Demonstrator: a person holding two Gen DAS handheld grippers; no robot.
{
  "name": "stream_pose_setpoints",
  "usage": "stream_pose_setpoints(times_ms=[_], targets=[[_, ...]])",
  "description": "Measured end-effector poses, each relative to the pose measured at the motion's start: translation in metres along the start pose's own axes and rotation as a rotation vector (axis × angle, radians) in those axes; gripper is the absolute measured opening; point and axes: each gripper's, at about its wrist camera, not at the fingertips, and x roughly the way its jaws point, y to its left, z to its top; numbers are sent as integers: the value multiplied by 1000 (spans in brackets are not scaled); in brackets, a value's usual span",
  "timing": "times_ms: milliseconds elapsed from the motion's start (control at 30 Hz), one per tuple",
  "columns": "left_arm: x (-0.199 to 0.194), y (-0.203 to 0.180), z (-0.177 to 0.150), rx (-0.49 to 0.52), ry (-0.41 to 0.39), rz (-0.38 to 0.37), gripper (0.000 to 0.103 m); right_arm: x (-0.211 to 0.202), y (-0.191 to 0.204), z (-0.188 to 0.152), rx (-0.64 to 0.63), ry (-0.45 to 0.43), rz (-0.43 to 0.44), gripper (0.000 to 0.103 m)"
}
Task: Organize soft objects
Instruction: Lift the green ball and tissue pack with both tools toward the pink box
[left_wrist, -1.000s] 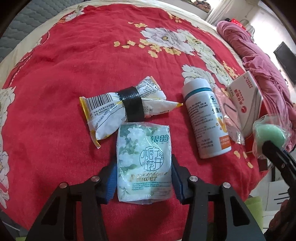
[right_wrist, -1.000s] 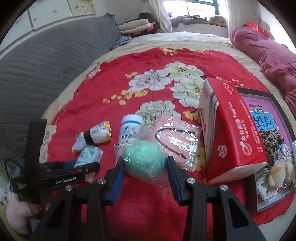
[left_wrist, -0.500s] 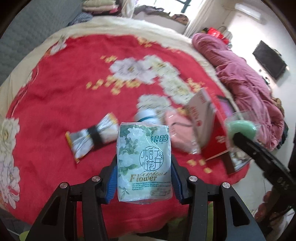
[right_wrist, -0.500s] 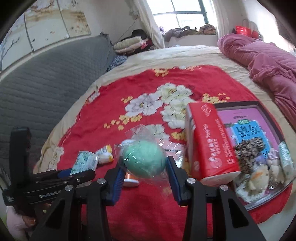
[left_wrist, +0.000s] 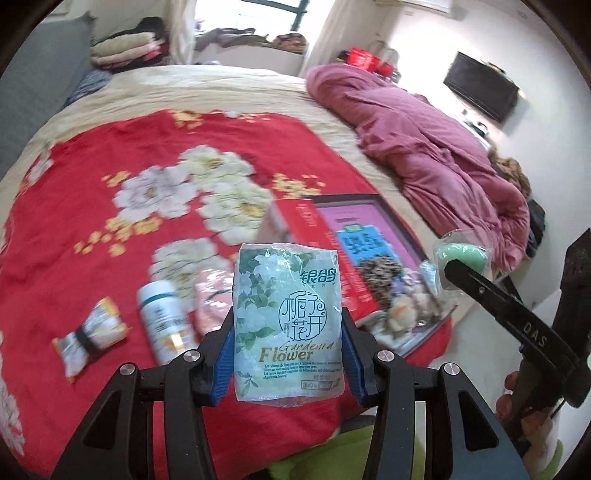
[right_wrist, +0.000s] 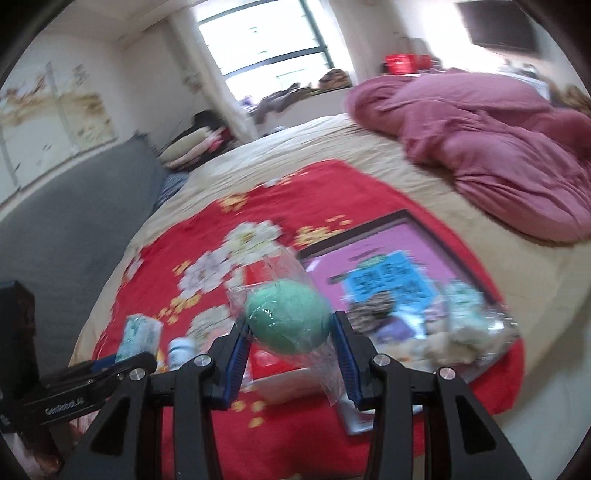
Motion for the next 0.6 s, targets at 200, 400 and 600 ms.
stream_pose_setpoints(times_ms=[200, 400, 600], targets=[[33, -50, 16, 78, 30, -29, 51, -3, -51, 5, 109, -20, -26, 44], [74, -88, 27, 134, 82, -50, 51, 8, -78, 4, 170, -1, -20, 44], [114, -107, 35, 171, 134, -38, 51, 27, -93, 1, 183, 27, -22, 44]])
